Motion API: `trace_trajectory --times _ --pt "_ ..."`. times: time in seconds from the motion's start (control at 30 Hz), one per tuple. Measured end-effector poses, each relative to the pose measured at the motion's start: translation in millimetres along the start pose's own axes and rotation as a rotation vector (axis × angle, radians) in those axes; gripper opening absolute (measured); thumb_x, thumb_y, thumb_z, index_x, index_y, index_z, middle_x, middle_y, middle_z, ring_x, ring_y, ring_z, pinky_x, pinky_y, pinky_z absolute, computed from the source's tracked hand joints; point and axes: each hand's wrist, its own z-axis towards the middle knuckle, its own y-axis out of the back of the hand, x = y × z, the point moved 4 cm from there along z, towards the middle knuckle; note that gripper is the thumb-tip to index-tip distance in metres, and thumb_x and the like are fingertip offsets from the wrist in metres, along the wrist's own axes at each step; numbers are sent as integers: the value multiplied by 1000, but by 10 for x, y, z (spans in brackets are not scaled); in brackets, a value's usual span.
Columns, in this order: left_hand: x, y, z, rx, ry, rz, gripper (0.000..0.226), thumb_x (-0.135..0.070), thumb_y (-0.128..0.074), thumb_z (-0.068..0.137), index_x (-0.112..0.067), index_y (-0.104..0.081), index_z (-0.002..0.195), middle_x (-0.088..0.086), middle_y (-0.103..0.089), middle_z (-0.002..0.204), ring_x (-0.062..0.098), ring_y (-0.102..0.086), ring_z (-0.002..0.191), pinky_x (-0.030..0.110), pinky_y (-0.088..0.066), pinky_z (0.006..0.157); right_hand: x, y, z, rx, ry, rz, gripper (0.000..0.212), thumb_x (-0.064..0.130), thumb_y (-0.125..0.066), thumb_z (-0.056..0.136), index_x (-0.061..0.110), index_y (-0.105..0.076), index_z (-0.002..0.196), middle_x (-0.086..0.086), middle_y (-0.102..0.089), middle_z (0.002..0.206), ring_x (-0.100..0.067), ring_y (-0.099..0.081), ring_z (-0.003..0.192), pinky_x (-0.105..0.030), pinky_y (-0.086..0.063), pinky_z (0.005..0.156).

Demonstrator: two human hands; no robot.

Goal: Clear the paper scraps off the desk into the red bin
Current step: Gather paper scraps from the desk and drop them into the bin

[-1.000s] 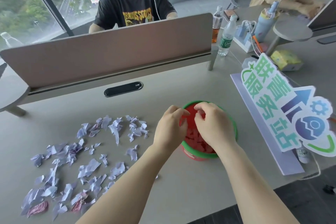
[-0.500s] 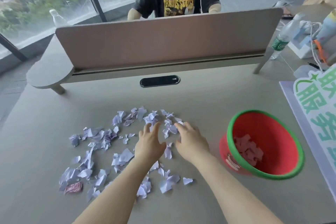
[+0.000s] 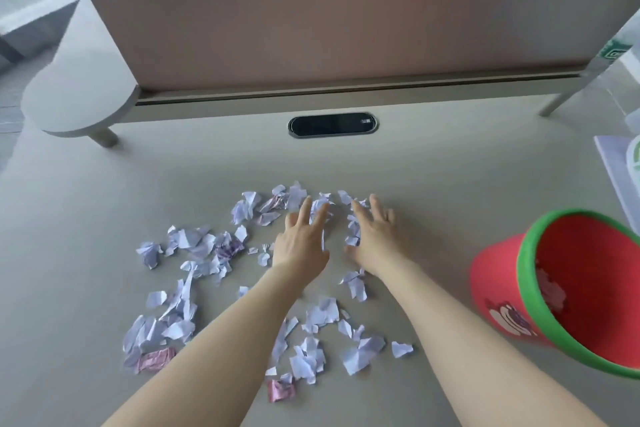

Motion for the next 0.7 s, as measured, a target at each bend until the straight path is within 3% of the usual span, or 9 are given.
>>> trace_trajectory --times 0.17,0.33,0.5,0.6,0.7 --pt "11 -14 200 -23 -59 34 77 -15 -56 84 -34 -15 146 -4 -10 155 30 -26 131 35 -46 79 35 -68 119 -58 7 -55 71 39 -57 81 32 -23 143 5 -25 145 -28 -34 120 -39 -45 87" --pt "38 -37 291 -50 -65 12 52 -13 -49 89 -31 -40 136 -7 -40 136 24 -35 121 32 -45 75 52 -149 120 -78 58 106 41 20 -57 86 22 -48 126 4 -40 127 -24 -42 112 -29 -43 76" --pt "43 -107 211 -79 -58 -98 31 -5 -45 88 -23 -60 108 -3 -47 111 21 -42 109 33 -40 58 124 -238 16 -57 92 233 20 6 -52 84 17 -56 101 -1 -45 105 -25 -55 90 -41 -51 71" --pt "12 -144 107 -103 -61 -173 22 -2 -48 85 -18 -62 89 -2 -51 98 22 -50 94 30 -33 58 163 -306 -62 -45 89 245 19 7 -47 86 17 -58 97 -1 -45 97 -26 -55 81 -39 -48 66" --pt "-11 -178 15 -102 -27 -224 19 0 -50 82 -14 -63 83 1 -54 91 26 -54 79 28 -31 57 179 -325 -151 -31 78 229 22 7 -45 90 16 -61 101 -2 -48 100 -25 -56 86 -31 -33 60"
